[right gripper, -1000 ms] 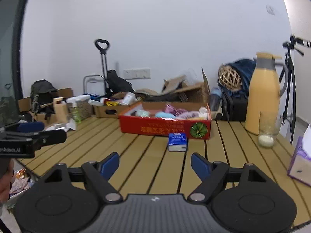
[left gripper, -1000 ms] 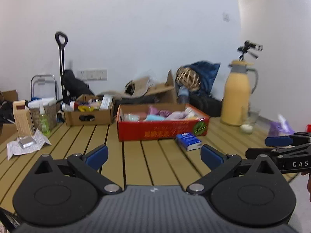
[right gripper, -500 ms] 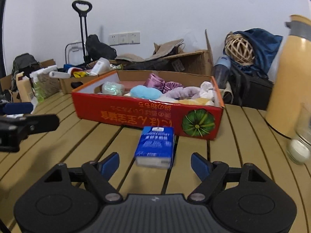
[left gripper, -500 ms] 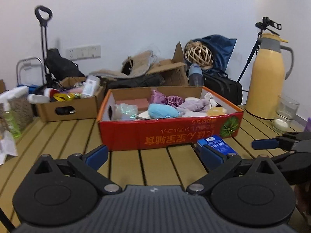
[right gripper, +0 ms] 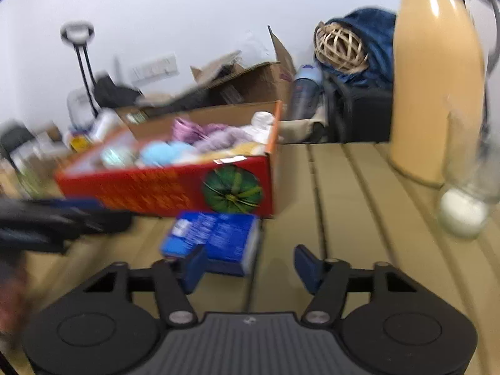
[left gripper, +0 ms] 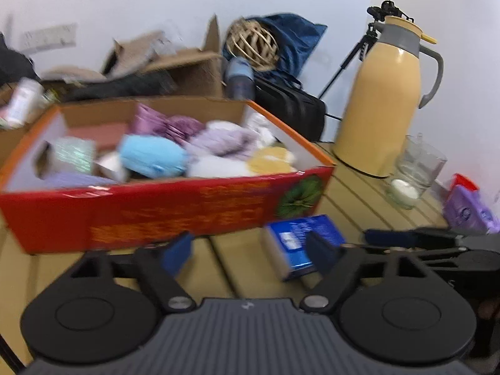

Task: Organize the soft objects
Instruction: 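Close both grippers on the blue tissue pack, then lift the tissue pack into the red box and open both grippers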

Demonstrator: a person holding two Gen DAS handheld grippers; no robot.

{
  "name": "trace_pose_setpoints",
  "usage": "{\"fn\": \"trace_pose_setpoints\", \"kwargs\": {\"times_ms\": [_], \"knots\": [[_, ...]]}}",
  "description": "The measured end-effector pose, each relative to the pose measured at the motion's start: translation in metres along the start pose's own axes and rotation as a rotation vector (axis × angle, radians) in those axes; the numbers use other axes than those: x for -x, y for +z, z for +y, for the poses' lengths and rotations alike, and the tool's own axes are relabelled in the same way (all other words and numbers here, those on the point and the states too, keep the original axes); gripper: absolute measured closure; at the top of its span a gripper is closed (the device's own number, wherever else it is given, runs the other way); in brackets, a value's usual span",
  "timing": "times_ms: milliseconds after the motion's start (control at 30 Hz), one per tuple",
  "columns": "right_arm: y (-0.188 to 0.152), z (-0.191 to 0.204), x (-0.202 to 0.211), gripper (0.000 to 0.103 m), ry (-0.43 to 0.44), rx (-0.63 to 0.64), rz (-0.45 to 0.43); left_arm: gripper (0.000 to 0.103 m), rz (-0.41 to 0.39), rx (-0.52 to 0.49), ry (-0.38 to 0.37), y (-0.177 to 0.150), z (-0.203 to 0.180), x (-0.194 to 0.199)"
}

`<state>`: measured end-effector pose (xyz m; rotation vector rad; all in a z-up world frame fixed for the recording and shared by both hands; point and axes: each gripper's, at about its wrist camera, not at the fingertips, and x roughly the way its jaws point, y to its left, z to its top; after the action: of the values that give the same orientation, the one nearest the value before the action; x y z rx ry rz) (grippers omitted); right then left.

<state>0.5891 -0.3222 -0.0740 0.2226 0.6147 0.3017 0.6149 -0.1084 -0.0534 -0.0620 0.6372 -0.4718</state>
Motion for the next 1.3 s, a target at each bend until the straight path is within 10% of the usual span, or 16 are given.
{"fn": "trace_pose_setpoints", "kwargs": {"times_ms": [367, 967, 1300], "knots": [[0.005, -0.016, -0.023, 0.081, 0.040, -0.162, 0.016, 0.076, 0.084, 0.156, -0.145, -0.001, 0.006, -0.033], [-0.041, 0.124, 0.134, 0.084, 0.221, -0.027, -0.113, 0.077, -0.182, 0.146, 0.026, -0.074, -0.024, 0.212], [-0.029, 0.145, 0.159, 0.084, 0.218, 0.002, -0.159, 0.077, -0.252, 0.153, 0.005, -0.059, -0.020, 0.233]]}}
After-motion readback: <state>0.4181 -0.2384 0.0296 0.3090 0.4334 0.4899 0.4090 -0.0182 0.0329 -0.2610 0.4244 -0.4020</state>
